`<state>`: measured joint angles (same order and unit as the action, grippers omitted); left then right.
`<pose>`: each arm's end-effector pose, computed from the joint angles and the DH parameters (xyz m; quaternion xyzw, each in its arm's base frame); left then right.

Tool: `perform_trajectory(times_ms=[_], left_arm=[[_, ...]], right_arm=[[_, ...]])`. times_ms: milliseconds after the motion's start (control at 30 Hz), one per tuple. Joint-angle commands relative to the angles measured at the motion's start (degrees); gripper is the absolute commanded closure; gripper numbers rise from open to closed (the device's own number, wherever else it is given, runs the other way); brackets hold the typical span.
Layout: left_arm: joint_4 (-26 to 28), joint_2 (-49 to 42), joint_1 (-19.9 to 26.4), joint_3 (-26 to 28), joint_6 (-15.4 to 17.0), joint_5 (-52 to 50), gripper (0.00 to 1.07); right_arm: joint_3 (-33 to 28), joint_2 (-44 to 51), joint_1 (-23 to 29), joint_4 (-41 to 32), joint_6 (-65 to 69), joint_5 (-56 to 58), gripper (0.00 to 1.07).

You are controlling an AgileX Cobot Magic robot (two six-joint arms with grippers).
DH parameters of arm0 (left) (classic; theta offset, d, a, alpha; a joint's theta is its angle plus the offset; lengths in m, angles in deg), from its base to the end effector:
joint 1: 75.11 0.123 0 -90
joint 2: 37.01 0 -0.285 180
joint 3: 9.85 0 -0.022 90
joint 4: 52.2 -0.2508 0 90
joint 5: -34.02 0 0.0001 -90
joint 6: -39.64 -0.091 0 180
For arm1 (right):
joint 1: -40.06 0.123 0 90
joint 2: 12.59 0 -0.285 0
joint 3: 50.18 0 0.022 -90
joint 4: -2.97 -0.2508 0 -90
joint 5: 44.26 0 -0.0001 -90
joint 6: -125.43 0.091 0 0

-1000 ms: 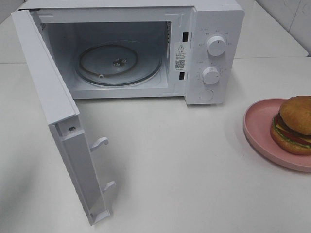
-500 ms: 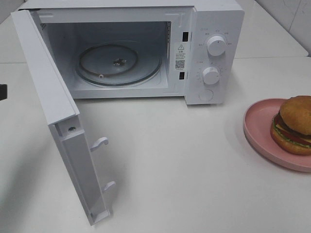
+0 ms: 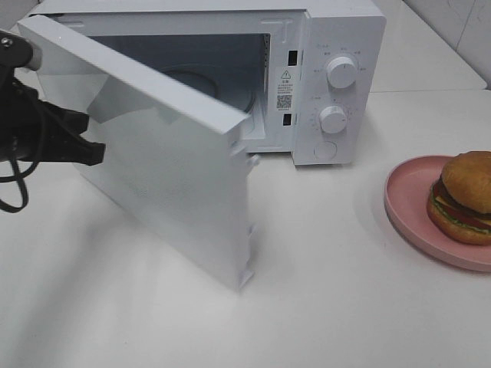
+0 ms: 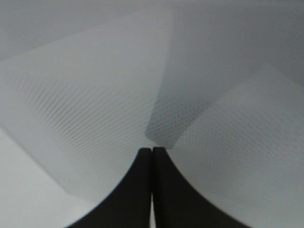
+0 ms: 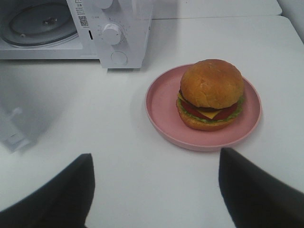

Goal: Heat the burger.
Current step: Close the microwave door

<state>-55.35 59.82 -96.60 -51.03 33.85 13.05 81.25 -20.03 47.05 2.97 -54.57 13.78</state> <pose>0.2776 -0.1112 0.1928 0.2273 0.8221 -0.0663 0.5178 -0.0039 -0.0005 0.2812 -0.0511 0.8373 0.0332 0.5433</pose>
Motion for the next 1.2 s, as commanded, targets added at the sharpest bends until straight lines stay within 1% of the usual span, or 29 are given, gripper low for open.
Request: perform_trajectory(times_ms=[33, 67, 133, 167, 200, 233, 267, 300, 367, 400, 433, 500, 533, 567, 600, 667, 700, 733, 767, 800, 867, 900, 933, 1000, 1033, 1100, 1133, 1167, 1200], left_arm=[[-0.11, 3.50, -2.12, 3.21, 0.40, -2.98, 1.06], [-0.11, 5.27, -3.09, 4.70, 0.40, -3.38, 1.06], [-0.11, 5.96, -3.55, 5.39, 0.40, -3.38, 1.06], [-0.11, 7.62, -4.47, 6.99, 0.40, -3.38, 1.06], [-0.11, 7.62, -4.47, 6.99, 0.40, -3.38, 1.06], [-0.11, 9.00, -5.16, 8.48, 0.40, -3.38, 1.06], [-0.11, 9.00, -5.16, 8.48, 0.40, -3.38, 1.06], [-0.11, 10.37, -5.73, 10.20, 0.40, -3.38, 1.06], [-0.11, 10.94, -6.07, 10.94, 0.40, -3.38, 1.06], [-0.11, 12.03, -6.36, 12.72, 0.40, -3.44, 1.06], [-0.11, 12.03, -6.36, 12.72, 0.40, -3.44, 1.06], [0.00, 13.75, -6.99, 15.64, 0.69, -3.32, 1.06], [0.00, 13.75, -6.99, 15.64, 0.69, -3.32, 1.06], [0.00, 14.95, -7.51, 17.82, 0.69, -3.27, 1.06], [0.00, 14.95, -7.51, 17.82, 0.69, -3.27, 1.06], [0.06, 16.44, -8.42, 20.74, 0.80, -3.27, 1.06], [0.06, 16.44, -8.42, 20.74, 0.80, -3.27, 1.06], [0.06, 17.25, -9.17, 22.52, 0.80, -3.27, 1.06], [0.06, 17.25, -9.17, 22.52, 0.80, -3.27, 1.06], [0.06, 18.28, -9.80, 24.69, 0.80, -2.92, 1.06], [0.06, 18.79, -10.08, 25.55, 0.80, -2.58, 1.06], [0.06, 20.00, -10.66, 27.85, 0.80, -2.23, 1.06], [0.06, 20.00, -10.66, 27.85, 0.80, -2.23, 1.06], [0.17, 21.89, -11.57, 31.23, 0.80, -1.15, 1.06], [0.17, 21.89, -11.57, 31.23, 0.80, -1.15, 1.06], [0.34, 23.95, -12.09, 34.55, 0.80, -0.80, 1.06], [0.34, 23.95, -12.09, 34.55, 0.80, -0.80, 1.06], [0.52, 25.27, -12.38, 36.90, 0.80, 0.80, 1.06], [0.52, 25.27, -12.38, 36.90, 0.80, 0.80, 1.06]], right_arm=[[-0.06, 1.43, -0.46, -0.40, -0.63, -0.52, 0.38], [-0.06, 1.43, -0.46, -0.40, -0.63, -0.52, 0.38], [-0.06, 1.43, -0.46, -0.40, -0.63, -0.52, 0.38], [-0.06, 1.43, -0.46, -0.40, -0.63, -0.52, 0.38], [-0.06, 1.43, -0.46, -0.40, -0.63, -0.52, 0.38], [-0.06, 1.43, -0.46, -0.40, -0.63, -0.52, 0.38], [-0.06, 1.43, -0.46, -0.40, -0.63, -0.52, 0.38], [-0.06, 1.43, -0.46, -0.40, -0.63, -0.52, 0.38], [-0.06, 1.43, -0.46, -0.40, -0.63, -0.52, 0.38], [-0.06, 1.43, -0.46, -0.40, -0.63, -0.52, 0.38], [-0.06, 1.43, -0.46, -0.40, -0.63, -0.52, 0.38], [-0.06, 1.43, -0.46, -0.40, -0.63, -0.52, 0.38], [-0.06, 1.43, -0.46, -0.40, -0.63, -0.52, 0.38], [-0.06, 1.43, -0.46, -0.40, -0.63, -0.52, 0.38], [-0.06, 1.43, -0.46, -0.40, -0.63, -0.52, 0.38], [-0.06, 1.43, -0.46, -0.40, -0.63, -0.52, 0.38], [-0.06, 1.43, -0.46, -0.40, -0.63, -0.52, 0.38], [-0.06, 1.43, -0.46, -0.40, -0.63, -0.52, 0.38], [-0.06, 1.43, -0.46, -0.40, -0.63, -0.52, 0.38], [-0.06, 1.43, -0.46, -0.40, -0.63, -0.52, 0.38], [-0.06, 1.43, -0.46, -0.40, -0.63, -0.52, 0.38], [-0.06, 1.43, -0.46, -0.40, -0.63, -0.52, 0.38], [-0.06, 1.43, -0.46, -0.40, -0.63, -0.52, 0.38], [-0.06, 1.43, -0.46, -0.40, -0.63, -0.52, 0.38], [-0.06, 1.43, -0.46, -0.40, -0.63, -0.52, 0.38], [-0.06, 1.43, -0.46, -0.40, -0.63, -0.52, 0.38], [-0.06, 1.43, -0.46, -0.40, -0.63, -0.52, 0.38], [-0.06, 1.43, -0.46, -0.40, -0.63, -0.52, 0.38], [-0.06, 1.43, -0.46, -0.40, -0.63, -0.52, 0.38]])
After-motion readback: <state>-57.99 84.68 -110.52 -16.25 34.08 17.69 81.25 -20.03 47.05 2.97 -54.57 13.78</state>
